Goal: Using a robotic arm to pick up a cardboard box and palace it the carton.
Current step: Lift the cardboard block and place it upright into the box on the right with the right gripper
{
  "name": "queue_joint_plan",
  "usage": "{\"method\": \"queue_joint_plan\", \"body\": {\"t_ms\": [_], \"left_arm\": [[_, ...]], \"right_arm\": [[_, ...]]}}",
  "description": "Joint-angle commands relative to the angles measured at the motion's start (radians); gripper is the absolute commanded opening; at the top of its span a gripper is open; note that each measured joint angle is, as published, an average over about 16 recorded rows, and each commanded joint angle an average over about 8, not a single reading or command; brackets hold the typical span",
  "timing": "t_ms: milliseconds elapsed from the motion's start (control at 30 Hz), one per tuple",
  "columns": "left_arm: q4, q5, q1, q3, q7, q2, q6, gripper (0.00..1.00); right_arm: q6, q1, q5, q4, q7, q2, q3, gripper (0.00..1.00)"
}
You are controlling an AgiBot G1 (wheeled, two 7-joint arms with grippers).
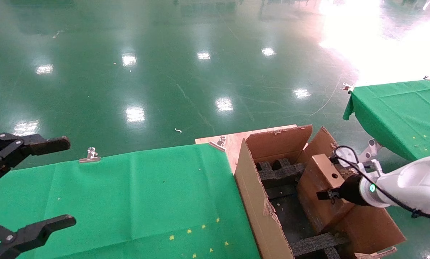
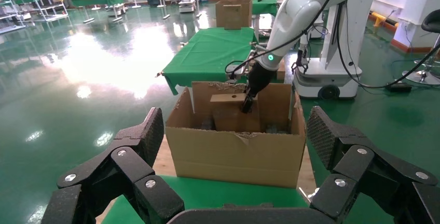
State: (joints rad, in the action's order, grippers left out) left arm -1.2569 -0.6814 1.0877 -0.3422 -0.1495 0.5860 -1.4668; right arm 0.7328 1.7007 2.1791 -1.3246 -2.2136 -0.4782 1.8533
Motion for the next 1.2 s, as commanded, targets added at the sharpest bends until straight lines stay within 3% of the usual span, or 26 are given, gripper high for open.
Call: {"method": "queue_joint_plan", "body": {"t_ms": [33, 333, 767, 833, 1000, 1067, 1200], "left_arm": [[0.0, 0.0, 0.0, 0.0, 0.0, 0.0, 0.0, 1.0], [0.0, 0.0, 0.0, 0.0, 0.0, 0.0, 0.0, 1.0], [0.0, 0.0, 0.0, 0.0, 0.0, 0.0, 0.0, 1.0], [0.0, 0.0, 0.0, 0.0, 0.0, 0.0, 0.0, 1.0], [0.0, 0.0, 0.0, 0.0, 0.0, 0.0, 0.0, 1.0], [0.0, 0.0, 0.0, 0.0, 0.0, 0.0, 0.0, 1.0], [0.0, 0.0, 0.0, 0.0, 0.0, 0.0, 0.0, 1.0]], "right_arm": [[-0.007, -0.014, 0.012, 0.005, -0.017, -0.008, 0.003, 0.0], [-0.039, -0.065, -0.002, 0.058, -0.029, -0.037, 0.016, 0.0], [-0.072, -0.099, -0.082, 0.124, 0.027, -0.067, 0.029, 0.02], [-0.074, -0.101, -0.091, 0.126, 0.038, -0.069, 0.03, 0.17], [-0.075, -0.105, -0.109, 0.126, 0.056, -0.074, 0.034, 0.79], [-0.076, -0.107, -0.113, 0.126, 0.06, -0.075, 0.035, 0.98], [-0.075, -0.106, -0.111, 0.125, 0.057, -0.074, 0.034, 1.0]]}}
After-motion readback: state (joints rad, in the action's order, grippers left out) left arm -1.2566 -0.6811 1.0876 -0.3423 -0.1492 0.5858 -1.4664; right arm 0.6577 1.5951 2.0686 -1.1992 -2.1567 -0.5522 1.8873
